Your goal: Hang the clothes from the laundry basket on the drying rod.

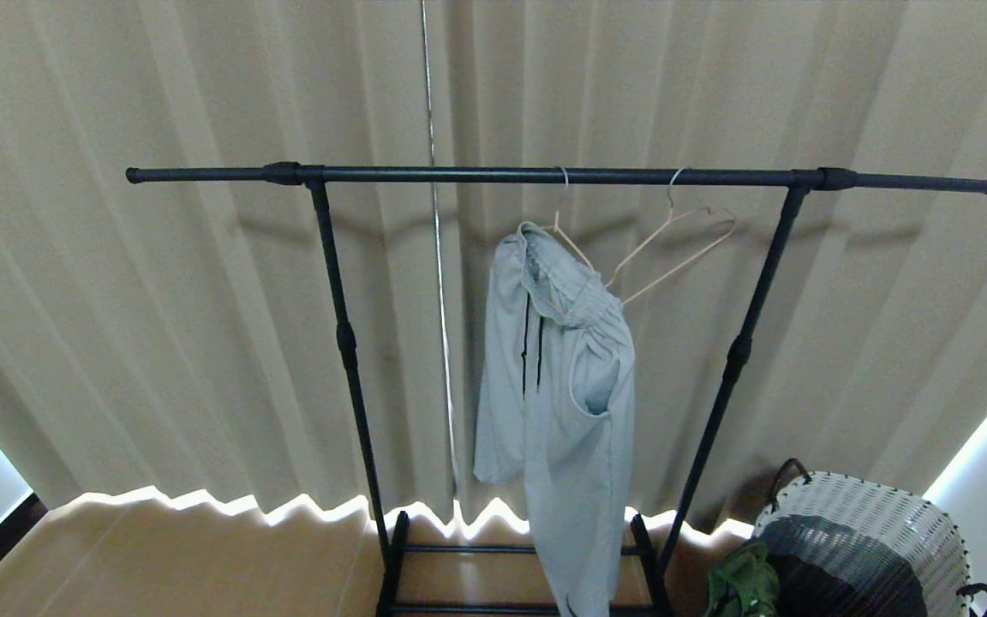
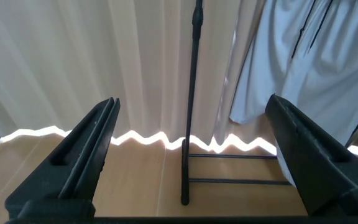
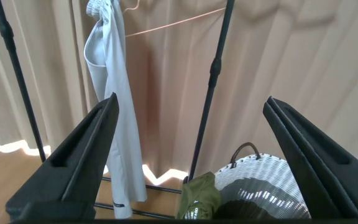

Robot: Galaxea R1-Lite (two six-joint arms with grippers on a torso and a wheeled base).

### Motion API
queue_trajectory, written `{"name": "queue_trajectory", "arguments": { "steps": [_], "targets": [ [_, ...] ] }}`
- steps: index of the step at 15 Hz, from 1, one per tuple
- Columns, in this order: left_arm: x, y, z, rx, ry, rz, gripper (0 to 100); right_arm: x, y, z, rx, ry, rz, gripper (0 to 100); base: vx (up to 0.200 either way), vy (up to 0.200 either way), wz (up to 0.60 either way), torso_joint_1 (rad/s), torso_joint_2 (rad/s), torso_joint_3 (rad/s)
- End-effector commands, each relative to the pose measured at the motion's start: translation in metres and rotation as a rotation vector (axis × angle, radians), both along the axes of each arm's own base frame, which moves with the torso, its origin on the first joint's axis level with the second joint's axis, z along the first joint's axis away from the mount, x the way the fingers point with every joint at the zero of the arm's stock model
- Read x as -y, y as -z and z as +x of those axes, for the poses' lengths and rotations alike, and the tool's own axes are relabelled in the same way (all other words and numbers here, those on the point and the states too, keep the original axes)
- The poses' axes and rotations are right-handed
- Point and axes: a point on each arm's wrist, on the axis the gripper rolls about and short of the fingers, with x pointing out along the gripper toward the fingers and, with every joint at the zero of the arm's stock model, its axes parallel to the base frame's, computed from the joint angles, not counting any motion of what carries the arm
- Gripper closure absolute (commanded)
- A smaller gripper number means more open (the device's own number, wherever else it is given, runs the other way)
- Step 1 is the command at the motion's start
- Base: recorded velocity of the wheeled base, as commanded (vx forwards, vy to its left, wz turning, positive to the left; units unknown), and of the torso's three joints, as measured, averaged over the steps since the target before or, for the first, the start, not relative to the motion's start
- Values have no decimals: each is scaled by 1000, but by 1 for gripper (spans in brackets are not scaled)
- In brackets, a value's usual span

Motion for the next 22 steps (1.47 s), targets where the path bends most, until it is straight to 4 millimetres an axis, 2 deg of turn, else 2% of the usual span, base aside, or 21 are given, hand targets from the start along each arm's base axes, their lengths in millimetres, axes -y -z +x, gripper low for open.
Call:
{"name": "queue_trajectory", "arguments": {
  "steps": [1,6,15,22],
  "targets": [
    [0,0,0,-1,0,0,0,0,0,0,2,0,-3,0,0,0,0,0,0,0],
    [0,0,0,0,0,0,0,0,0,0,1,0,0,0,0,0,0,-105,271,162],
    [0,0,0,0,-1,-8,0,0,0,0,1,1,4,0,0,0,0,-173,487,312],
    [0,-1,0,2,-1,-14,0,0,0,0,1,1,4,0,0,0,0,-110,460,348]
  ]
}}
